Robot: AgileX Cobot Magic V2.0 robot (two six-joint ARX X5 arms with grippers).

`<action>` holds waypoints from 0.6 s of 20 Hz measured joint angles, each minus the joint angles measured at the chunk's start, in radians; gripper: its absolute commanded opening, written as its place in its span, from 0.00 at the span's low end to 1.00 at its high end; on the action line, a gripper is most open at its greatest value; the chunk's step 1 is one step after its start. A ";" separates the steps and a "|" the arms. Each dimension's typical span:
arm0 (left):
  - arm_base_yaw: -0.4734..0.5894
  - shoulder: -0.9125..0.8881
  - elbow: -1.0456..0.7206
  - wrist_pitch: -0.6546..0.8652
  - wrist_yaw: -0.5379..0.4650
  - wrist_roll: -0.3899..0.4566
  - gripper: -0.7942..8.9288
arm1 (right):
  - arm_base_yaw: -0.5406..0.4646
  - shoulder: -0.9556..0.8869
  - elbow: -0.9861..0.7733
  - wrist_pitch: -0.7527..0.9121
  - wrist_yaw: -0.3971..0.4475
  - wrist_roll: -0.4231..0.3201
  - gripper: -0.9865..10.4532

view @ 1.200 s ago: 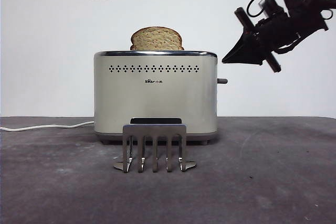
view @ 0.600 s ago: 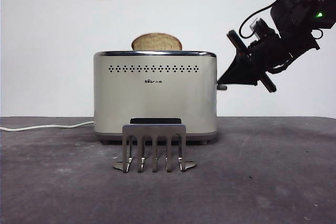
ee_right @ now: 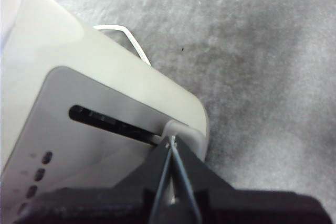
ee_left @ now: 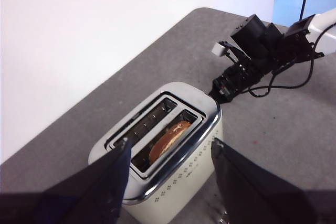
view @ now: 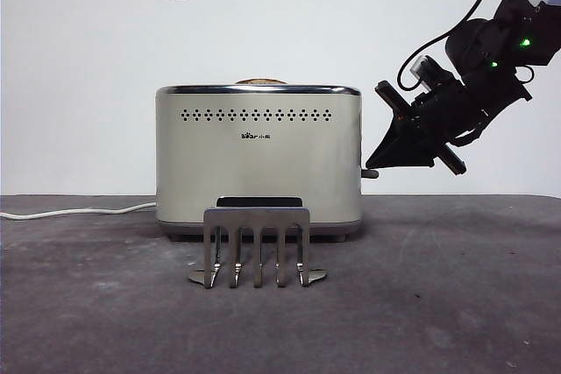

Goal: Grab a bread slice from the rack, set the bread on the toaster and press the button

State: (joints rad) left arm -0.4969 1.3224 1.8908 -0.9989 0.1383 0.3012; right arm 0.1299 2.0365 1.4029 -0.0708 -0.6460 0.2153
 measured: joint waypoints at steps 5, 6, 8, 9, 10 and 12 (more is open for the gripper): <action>0.000 0.000 0.000 -0.004 0.000 0.000 0.35 | 0.004 0.000 0.003 -0.006 0.018 -0.011 0.08; 0.000 0.000 0.000 -0.004 0.000 0.000 0.35 | 0.004 0.000 0.003 -0.007 0.018 -0.014 0.08; 0.000 0.000 0.000 -0.004 0.000 0.000 0.35 | 0.004 0.000 0.003 -0.008 0.018 -0.018 0.08; 0.000 0.000 0.000 -0.004 0.000 0.000 0.35 | 0.004 0.000 0.003 -0.009 0.018 -0.021 0.08; 0.000 0.000 0.000 -0.004 0.000 0.000 0.35 | 0.004 0.000 0.004 -0.010 0.018 -0.022 0.08; 0.000 0.000 0.000 -0.004 0.000 0.000 0.35 | 0.004 0.000 0.004 -0.011 0.018 -0.022 0.08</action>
State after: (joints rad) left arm -0.4969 1.3224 1.8908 -1.0031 0.1383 0.3012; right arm 0.1341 2.0365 1.4071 -0.0818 -0.6281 0.1936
